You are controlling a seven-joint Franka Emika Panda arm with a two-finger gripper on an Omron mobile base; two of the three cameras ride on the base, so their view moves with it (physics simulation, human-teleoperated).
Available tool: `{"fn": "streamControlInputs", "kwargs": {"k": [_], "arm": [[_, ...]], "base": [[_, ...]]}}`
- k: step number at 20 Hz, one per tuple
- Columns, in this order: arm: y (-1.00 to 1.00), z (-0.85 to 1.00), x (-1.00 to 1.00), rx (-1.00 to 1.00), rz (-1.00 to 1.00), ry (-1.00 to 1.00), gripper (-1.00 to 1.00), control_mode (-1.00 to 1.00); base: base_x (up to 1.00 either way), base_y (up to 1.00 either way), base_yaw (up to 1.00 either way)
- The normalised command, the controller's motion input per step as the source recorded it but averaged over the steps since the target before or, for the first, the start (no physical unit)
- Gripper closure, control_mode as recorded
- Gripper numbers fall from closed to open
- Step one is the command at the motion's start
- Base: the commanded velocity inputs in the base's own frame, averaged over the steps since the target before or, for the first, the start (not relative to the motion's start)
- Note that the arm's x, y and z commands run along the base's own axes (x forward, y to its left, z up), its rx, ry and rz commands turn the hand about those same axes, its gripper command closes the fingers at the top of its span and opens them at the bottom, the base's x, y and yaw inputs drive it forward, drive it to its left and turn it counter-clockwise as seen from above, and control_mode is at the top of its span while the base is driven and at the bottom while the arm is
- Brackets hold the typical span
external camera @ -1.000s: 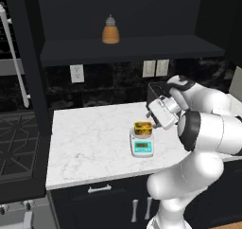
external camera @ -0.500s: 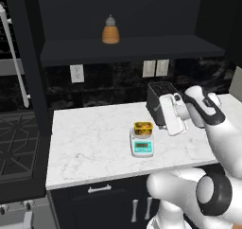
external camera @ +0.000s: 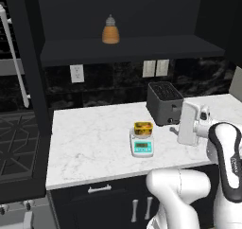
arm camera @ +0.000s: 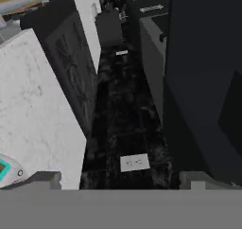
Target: Pick the canned food and place it on the digital scale for weighing, and close the cabinet.
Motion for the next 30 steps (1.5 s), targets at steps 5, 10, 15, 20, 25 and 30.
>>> {"fn": "streamControlInputs", "kwargs": {"k": [5, 10, 15, 20, 25, 30], "arm": [[-0.32, 0.59, -0.91, 0.00, -0.12, -0.50, -1.00, -1.00], [-0.33, 0.23, -0.81, 0.02, -0.12, -0.30, -1.00, -1.00], [-0.58, 0.02, -0.56, 0.11, -0.18, -0.13, -1.00, -1.00], [-0.81, 0.20, -0.25, 0.20, -0.13, -0.01, -1.00, -1.00], [-0.82, 0.35, -0.17, 0.20, -0.08, 0.01, -1.00, -1.00], [-0.67, 0.08, 0.00, 0.12, -0.01, 0.02, -1.00, -1.00]], "base": [[0.00, 0.00, 0.00], [0.00, 0.00, 0.00], [0.00, 0.00, 0.00], [0.00, 0.00, 0.00], [0.00, 0.00, 0.00], [0.00, 0.00, 0.00]]}}
